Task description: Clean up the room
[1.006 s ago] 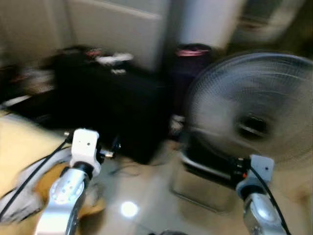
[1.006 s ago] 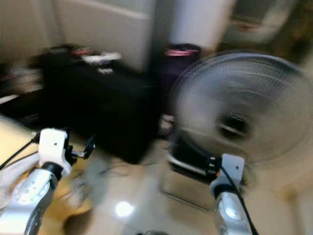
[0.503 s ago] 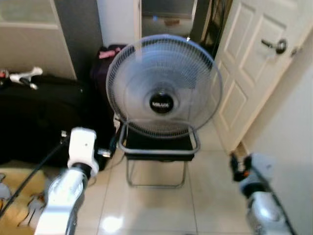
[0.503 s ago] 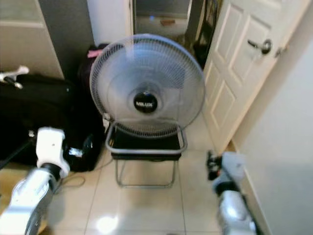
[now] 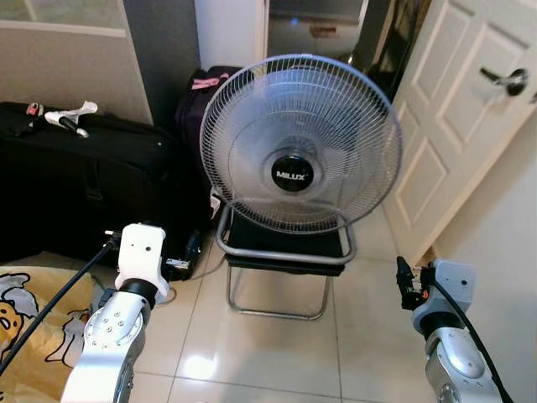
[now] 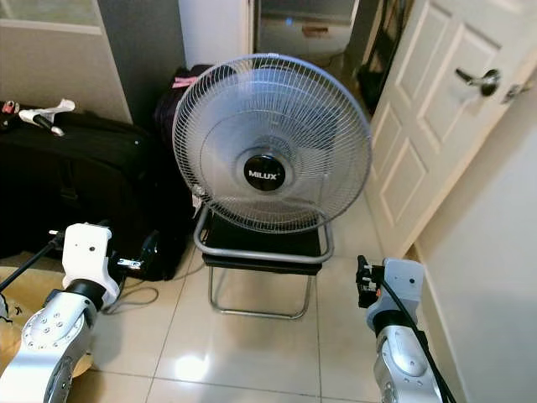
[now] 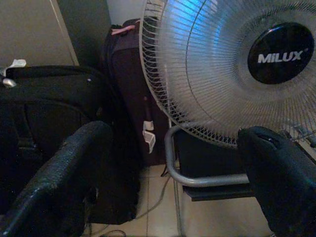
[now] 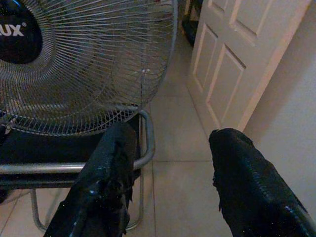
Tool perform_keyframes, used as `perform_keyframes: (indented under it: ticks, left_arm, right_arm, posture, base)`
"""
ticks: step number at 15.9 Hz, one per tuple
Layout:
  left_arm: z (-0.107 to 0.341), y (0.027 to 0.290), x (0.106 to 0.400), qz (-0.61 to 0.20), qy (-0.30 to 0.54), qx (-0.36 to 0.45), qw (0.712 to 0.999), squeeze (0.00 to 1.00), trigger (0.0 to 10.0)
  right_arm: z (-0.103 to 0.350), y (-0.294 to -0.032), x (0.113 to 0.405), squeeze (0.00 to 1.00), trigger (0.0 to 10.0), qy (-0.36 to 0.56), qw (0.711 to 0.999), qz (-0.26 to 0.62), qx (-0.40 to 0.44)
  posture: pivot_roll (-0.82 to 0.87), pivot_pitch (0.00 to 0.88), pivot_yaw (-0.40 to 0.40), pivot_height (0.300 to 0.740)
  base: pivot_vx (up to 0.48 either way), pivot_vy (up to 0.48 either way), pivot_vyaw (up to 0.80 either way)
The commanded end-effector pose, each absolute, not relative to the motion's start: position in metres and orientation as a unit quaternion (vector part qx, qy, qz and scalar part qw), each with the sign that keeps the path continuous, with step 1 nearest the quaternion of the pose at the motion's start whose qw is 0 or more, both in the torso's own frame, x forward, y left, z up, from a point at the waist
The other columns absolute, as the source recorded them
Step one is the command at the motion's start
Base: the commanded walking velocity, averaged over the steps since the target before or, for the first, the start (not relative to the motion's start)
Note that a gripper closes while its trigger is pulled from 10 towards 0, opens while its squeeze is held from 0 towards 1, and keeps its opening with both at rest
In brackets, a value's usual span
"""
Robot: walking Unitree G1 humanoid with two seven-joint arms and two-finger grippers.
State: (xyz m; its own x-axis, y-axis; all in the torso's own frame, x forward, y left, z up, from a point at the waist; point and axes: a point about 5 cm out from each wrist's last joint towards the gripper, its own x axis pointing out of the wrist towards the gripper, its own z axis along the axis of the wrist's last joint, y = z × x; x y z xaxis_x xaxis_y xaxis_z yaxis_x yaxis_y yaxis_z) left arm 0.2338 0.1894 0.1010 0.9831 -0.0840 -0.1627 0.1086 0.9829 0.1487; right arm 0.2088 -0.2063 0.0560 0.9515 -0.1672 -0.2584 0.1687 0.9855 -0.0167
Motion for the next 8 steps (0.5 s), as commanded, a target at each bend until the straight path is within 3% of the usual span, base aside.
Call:
perform_keyframes:
  ticks: [1, 6, 8]
  left_arm:
    - [0.103, 0.189, 0.235, -0.047, 0.072, 0.084, 0.993, 0.14, 10.0]
    - [0.107, 0.188, 0.227, -0.044, 0.067, 0.091, 0.993, 0.13, 10.0]
    - [0.11, 0.199, 0.223, -0.012, 0.069, 0.079, 0.994, 0.12, 10.0]
  right_arm:
    - [0.059, -0.206, 0.211, 0.0, 10.0, 0.126, 0.988, -0.085, -0.001]
    - [0.053, -0.205, 0.21, 0.0, 10.0, 0.121, 0.99, -0.071, -0.007]
    - [0.045, -0.2, 0.209, 0.0, 10.0, 0.142, 0.989, -0.043, -0.005]
  posture:
    - [-0.08, 0.0, -0.028, 0.74]
    - [-0.02, 0.0, -0.062, 0.74]
    - [0.01, 0.0, -0.082, 0.74]
  base:
    - [0.0, 0.0, 0.0]
    - [0.0, 0.0, 0.0]
    - [0.0, 0.0, 0.0]
